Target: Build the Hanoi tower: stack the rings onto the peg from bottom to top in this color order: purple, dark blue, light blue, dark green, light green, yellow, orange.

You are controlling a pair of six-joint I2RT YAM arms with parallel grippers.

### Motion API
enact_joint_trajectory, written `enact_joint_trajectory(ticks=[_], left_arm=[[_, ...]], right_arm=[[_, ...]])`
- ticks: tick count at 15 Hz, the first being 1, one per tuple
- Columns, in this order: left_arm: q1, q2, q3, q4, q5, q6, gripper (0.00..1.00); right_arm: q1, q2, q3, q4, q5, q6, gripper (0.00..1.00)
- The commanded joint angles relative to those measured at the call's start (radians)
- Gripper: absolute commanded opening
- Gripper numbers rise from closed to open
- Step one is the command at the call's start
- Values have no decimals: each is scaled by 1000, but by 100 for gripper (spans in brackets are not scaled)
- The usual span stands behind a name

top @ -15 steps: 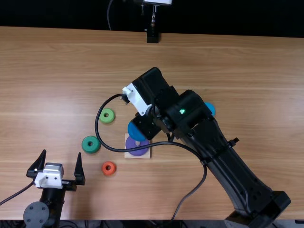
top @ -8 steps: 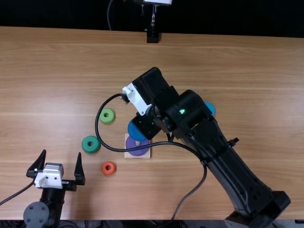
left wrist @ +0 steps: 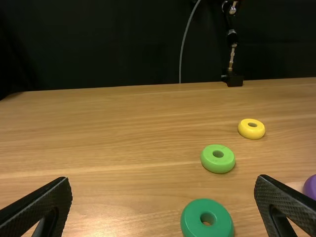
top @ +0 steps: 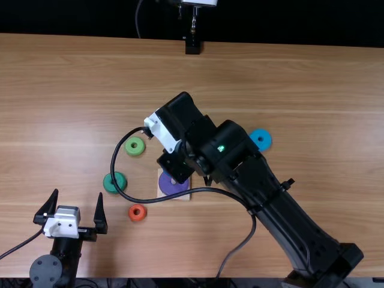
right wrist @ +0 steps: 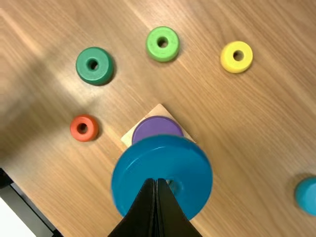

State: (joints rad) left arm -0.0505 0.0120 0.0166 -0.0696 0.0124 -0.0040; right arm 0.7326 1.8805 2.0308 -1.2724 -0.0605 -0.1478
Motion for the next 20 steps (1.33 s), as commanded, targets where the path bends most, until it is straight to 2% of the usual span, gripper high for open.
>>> enact_joint_trajectory(ticks=[1,7,20], left_arm=[[3,-12,-17,-22,17,4,100],[3,-12,-17,-22,17,4,100],[3,-12,-17,-21,17,4,100]], right_arm=[[11,9,25,-1,-11,6,0],[45,12,14,-1,-9,6,0],[42,43,-12,1,-9,4,0]])
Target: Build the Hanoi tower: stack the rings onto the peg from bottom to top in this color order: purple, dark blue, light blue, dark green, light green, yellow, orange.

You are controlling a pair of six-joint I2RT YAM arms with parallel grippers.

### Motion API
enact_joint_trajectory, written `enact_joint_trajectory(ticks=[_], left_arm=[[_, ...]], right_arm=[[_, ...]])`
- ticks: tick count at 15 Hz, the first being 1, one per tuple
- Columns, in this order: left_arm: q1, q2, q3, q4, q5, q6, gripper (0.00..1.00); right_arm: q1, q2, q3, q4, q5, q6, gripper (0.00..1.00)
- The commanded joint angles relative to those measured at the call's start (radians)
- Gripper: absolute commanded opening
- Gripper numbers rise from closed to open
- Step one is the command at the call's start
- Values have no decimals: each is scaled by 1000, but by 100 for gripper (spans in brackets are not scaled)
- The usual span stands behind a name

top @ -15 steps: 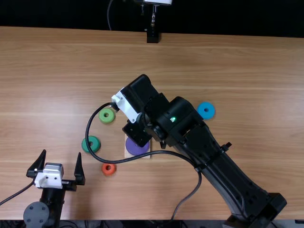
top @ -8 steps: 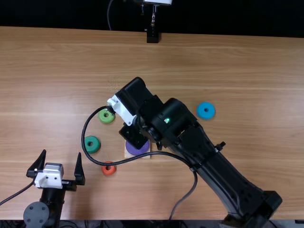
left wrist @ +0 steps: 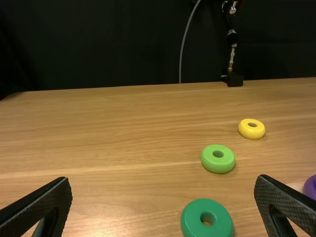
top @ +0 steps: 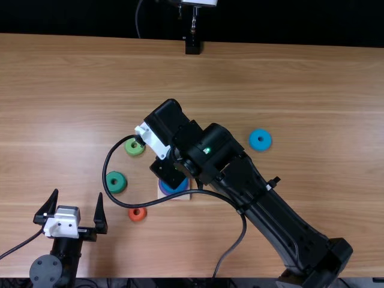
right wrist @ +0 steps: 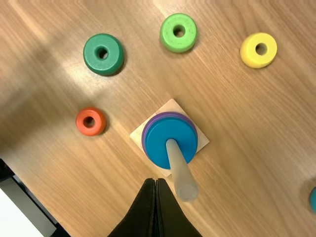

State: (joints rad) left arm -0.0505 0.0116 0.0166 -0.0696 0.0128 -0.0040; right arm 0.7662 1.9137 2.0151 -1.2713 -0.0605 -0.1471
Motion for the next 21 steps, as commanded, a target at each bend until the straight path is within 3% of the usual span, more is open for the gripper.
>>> enact_joint_trajectory(ticks=[1,2,3,4,6,7,10,16,21], left_arm=[[3,-12,-17,-22,17,4,100],[3,-12,-17,-22,17,4,100],[3,-12,-17,-22,17,4,100],[3,-12,-17,-22,17,4,100],[3,-12,-17,-21,17,4,100],[3,-12,-17,-22,17,4,100],[3,-12,-17,-22,17,4,100],[3,-12,-17,-22,17,4,100],[3,-12,-17,-22,17,4,100]], right_arm=[[10,10,14,2,-9,3,37],[8,8,30,4,-8,3,76],[5,8,45,4,-6,2,100],[4,8,50,7,9,0,100],[-1,7,33,42,81,-2,100],[-15,7,28,92,95,-2,100],[-150,4,-79,300,94,0,100],[-404,-2,-461,817,90,-2,100],[-574,-10,-596,876,88,2,100]])
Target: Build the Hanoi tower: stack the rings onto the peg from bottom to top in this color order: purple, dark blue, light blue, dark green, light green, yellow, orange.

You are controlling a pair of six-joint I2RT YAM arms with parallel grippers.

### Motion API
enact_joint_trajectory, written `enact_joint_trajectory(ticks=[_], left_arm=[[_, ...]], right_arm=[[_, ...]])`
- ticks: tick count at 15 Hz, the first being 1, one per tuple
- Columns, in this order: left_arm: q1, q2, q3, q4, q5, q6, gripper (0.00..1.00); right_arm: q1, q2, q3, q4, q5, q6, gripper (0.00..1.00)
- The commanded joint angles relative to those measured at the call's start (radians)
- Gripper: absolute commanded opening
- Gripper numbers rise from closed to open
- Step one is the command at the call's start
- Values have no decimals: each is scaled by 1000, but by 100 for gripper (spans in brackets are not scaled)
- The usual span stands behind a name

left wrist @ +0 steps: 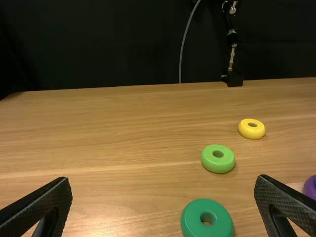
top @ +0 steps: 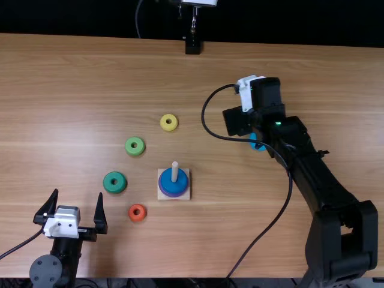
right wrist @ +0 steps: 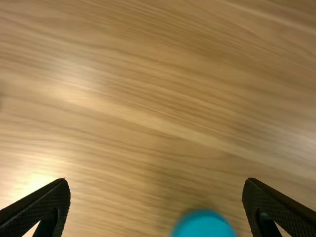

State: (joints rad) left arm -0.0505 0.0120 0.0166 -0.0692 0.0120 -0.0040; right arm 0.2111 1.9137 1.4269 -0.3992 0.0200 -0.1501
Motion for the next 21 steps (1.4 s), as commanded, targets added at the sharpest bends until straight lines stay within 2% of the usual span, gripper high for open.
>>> enact_joint_trajectory(ticks=[1,2,3,4,8,11,21], left_arm=[[3,-12,-17,-21,17,4,100],[3,-12,-17,-21,17,4,100],[3,-12,-17,-23,17,4,100],[3,-12,-17,-21,17,4,100],[3,-12,-17,-23,17,4,100],[3,-12,-17,-23,17,4,100],[3,-12,-17,-23,17,4,100]], right_arm=[[-42,-10,-5,-1,8,40,100],[-59,-10,1,-3,6,110,100],[-68,-7,3,-9,-3,163,100],[-70,-7,4,-33,-16,176,100],[-72,-5,9,-125,-16,178,100],[-104,-4,9,-147,-16,178,100],[-104,65,10,-228,-16,180,100]])
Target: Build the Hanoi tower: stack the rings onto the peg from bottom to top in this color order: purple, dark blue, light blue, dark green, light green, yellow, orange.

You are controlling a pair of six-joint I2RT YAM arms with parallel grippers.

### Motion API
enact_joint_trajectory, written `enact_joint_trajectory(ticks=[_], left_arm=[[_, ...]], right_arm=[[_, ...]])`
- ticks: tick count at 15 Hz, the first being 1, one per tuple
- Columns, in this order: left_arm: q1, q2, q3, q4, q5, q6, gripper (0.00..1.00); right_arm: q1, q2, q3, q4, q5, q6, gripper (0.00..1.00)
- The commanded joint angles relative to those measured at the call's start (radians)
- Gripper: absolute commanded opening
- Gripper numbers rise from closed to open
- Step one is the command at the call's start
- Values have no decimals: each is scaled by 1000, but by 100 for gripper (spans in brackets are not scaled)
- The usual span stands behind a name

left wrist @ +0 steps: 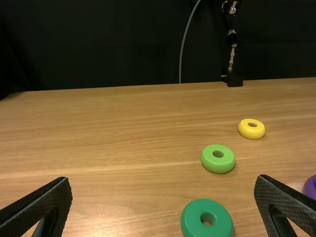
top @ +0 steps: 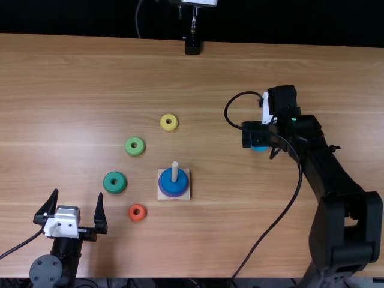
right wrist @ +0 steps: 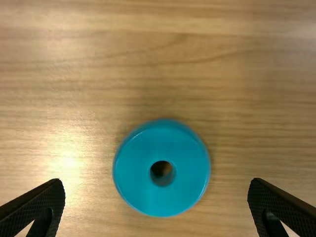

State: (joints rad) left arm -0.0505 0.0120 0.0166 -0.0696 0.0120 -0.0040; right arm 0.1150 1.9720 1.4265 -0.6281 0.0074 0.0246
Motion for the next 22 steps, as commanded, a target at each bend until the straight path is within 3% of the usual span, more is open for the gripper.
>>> enact_joint_trajectory(ticks=[1,14,15,16,17,18,19,22], left_arm=[[3,-12,-17,-22,17,4,100],[3,-12,-17,-22,17,4,100],[3,-12,-17,-22,17,4,100],[3,-12,-17,-22,17,4,100],[3,-12,-17,-22,17,4,100],[3,-12,-17,-22,17,4,100],[3,-12,-17,-22,17,4,100],[3,-12,-17,-22,17,4,100]], right_arm=[[-8,19,14,3,-4,5,100],[-8,114,66,-26,-4,7,100],[-8,114,65,-28,-4,10,91],[-8,114,65,-25,-4,12,46],[-8,114,63,-23,-4,12,20],[-8,113,60,-25,-4,12,7],[-8,113,58,-25,-6,14,0],[-8,113,58,-23,-6,18,0]])
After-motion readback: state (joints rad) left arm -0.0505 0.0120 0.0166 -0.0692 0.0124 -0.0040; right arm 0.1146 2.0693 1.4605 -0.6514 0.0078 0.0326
